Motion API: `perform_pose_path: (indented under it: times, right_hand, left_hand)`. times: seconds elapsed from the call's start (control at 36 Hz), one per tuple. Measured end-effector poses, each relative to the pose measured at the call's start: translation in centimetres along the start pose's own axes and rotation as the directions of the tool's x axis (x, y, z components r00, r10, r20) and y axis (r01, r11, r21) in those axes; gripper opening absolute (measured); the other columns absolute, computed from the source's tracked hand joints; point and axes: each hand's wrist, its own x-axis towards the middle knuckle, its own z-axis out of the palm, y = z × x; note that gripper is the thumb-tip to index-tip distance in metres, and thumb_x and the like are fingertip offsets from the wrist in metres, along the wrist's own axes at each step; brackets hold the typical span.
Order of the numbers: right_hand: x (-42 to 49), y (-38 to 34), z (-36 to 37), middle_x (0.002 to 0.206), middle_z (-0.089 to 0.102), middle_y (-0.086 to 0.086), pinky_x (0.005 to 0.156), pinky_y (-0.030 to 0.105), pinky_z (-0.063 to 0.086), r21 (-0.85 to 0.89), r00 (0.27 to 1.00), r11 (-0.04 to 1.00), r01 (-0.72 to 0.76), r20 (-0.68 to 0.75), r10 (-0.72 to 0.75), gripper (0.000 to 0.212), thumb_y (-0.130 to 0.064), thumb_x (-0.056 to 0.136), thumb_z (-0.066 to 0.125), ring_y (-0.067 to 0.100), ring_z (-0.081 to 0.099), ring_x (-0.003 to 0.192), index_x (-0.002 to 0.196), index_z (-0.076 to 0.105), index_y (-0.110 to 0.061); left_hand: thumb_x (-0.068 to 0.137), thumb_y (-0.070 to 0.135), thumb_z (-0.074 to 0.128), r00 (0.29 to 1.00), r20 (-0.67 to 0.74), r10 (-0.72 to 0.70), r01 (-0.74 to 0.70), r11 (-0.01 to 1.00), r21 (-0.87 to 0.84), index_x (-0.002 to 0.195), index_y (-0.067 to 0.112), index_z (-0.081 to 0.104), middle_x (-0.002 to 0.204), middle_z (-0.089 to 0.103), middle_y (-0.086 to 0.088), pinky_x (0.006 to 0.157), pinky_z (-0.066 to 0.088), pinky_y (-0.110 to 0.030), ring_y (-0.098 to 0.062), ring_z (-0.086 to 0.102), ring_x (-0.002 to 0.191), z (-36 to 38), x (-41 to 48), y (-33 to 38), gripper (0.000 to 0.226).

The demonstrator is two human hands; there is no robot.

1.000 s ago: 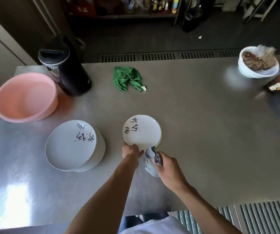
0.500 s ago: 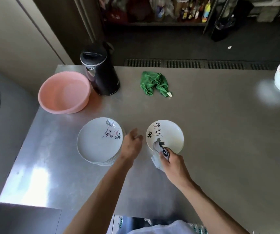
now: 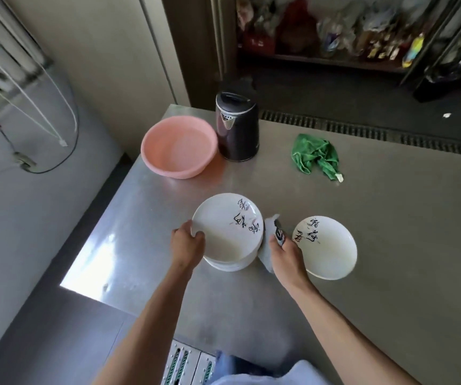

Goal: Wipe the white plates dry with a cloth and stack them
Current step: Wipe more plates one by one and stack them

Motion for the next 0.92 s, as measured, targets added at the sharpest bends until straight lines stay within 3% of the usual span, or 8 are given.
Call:
perform_pose_path:
  times: [0.08, 0.17, 0.28, 0.44, 0.58, 0.67, 0.81, 0.92]
  right_hand:
    - [-0.2, -0.3, 0.6, 0.059, 0.057, -0.016, 0.057, 0.009, 0.038, -0.02, 1.0, 1.0, 0.02, -0.009, -0.02, 0.033, -0.027, 0.102, 0.046, -0.005, 0.05, 0.058, 0.07, 0.049, -0.027]
    - [-0.3, -0.6, 1.0, 0.058, 0.057, -0.02, 0.057, 0.011, 0.037, -0.018, 1.0, 1.0, 0.016, -0.019, -0.016, 0.034, -0.026, 0.102, 0.047, -0.004, 0.049, 0.057, 0.068, 0.049, -0.026]
    - [-0.3, -0.7, 1.4, 0.061, 0.054, -0.007, 0.057, 0.01, 0.037, -0.005, 0.999, 1.0, 0.004, -0.04, -0.004, 0.032, -0.023, 0.1, 0.048, -0.003, 0.048, 0.058, 0.068, 0.05, -0.023]
    - [-0.4, -0.8, 1.7, 0.054, 0.051, -0.02, 0.054, 0.014, 0.034, 0.048, 0.999, 0.999, -0.007, -0.045, 0.009, 0.035, -0.021, 0.1, 0.047, 0.002, 0.043, 0.054, 0.065, 0.045, -0.026]
    - [-0.8, -1.3, 1.8, 0.05, 0.044, -0.019, 0.053, 0.018, 0.033, 0.058, 0.998, 0.998, -0.005, -0.054, 0.009, 0.036, -0.021, 0.1, 0.046, 0.005, 0.038, 0.053, 0.065, 0.039, -0.022]
    - [-1.0, -1.5, 1.7, 0.049, 0.044, -0.018, 0.048, 0.014, 0.033, 0.081, 0.998, 0.997, -0.01, -0.064, 0.015, 0.037, -0.02, 0.1, 0.046, 0.003, 0.038, 0.048, 0.064, 0.038, -0.023]
    - [-1.2, -1.6, 1.6, 0.051, 0.042, -0.014, 0.053, 0.02, 0.032, 0.082, 0.997, 0.996, -0.038, -0.063, 0.044, 0.036, -0.021, 0.1, 0.047, 0.005, 0.037, 0.052, 0.065, 0.04, -0.02]
    - [-1.3, -1.8, 1.5, 0.055, 0.045, -0.013, 0.058, 0.023, 0.035, 0.077, 0.997, 0.996, -0.042, -0.056, 0.046, 0.036, -0.021, 0.101, 0.047, 0.006, 0.04, 0.056, 0.065, 0.041, -0.023]
  left_hand:
    - [0.086, 0.0, 0.052, 0.999, -0.038, -0.012, 0.009, 0.996, -0.092, 0.105, 0.006, 0.073, 0.101, 0.071, -0.017, 0.076, 0.048, -0.035, -0.035, 0.062, 0.101, 0.0, 0.3, -0.5, 0.029]
    - [0.088, 0.001, 0.055, 0.998, -0.037, -0.05, 0.045, 0.989, -0.142, 0.115, 0.007, 0.073, 0.109, 0.07, -0.009, 0.077, 0.041, -0.025, -0.027, 0.063, 0.101, -0.2, 0.8, -0.8, 0.033]
    - [0.089, 0.002, 0.058, 0.998, -0.04, -0.052, 0.046, 0.988, -0.147, 0.126, 0.004, 0.067, 0.12, 0.065, -0.01, 0.086, 0.043, -0.026, -0.022, 0.059, 0.102, -0.4, 1.1, -1.1, 0.039]
    - [0.085, 0.0, 0.058, 0.999, -0.041, -0.023, 0.016, 0.989, -0.148, 0.12, 0.006, 0.07, 0.107, 0.066, -0.005, 0.084, 0.046, -0.03, -0.027, 0.063, 0.105, -0.1, 1.2, -1.4, 0.037]
    - [0.085, -0.002, 0.055, 0.999, -0.027, -0.028, 0.023, 0.983, -0.184, 0.119, 0.005, 0.069, 0.115, 0.069, -0.013, 0.084, 0.055, -0.042, -0.033, 0.065, 0.101, -0.1, 1.5, -1.7, 0.038]
    - [0.085, -0.002, 0.055, 1.0, -0.021, -0.018, 0.014, 0.982, -0.187, 0.119, 0.005, 0.069, 0.117, 0.068, -0.014, 0.079, 0.049, -0.033, -0.027, 0.062, 0.093, 0.0, 1.6, -2.0, 0.037]
    - [0.085, -0.002, 0.056, 0.999, -0.032, -0.035, 0.028, 0.981, -0.191, 0.121, 0.003, 0.067, 0.117, 0.068, -0.013, 0.079, 0.047, -0.031, -0.026, 0.062, 0.095, 0.3, 1.5, -2.2, 0.038]
    - [0.083, -0.004, 0.053, 0.999, -0.034, -0.034, 0.027, 0.981, -0.195, 0.113, 0.004, 0.071, 0.109, 0.07, -0.01, 0.068, 0.046, -0.028, -0.024, 0.061, 0.09, 0.4, 1.3, -2.2, 0.036]
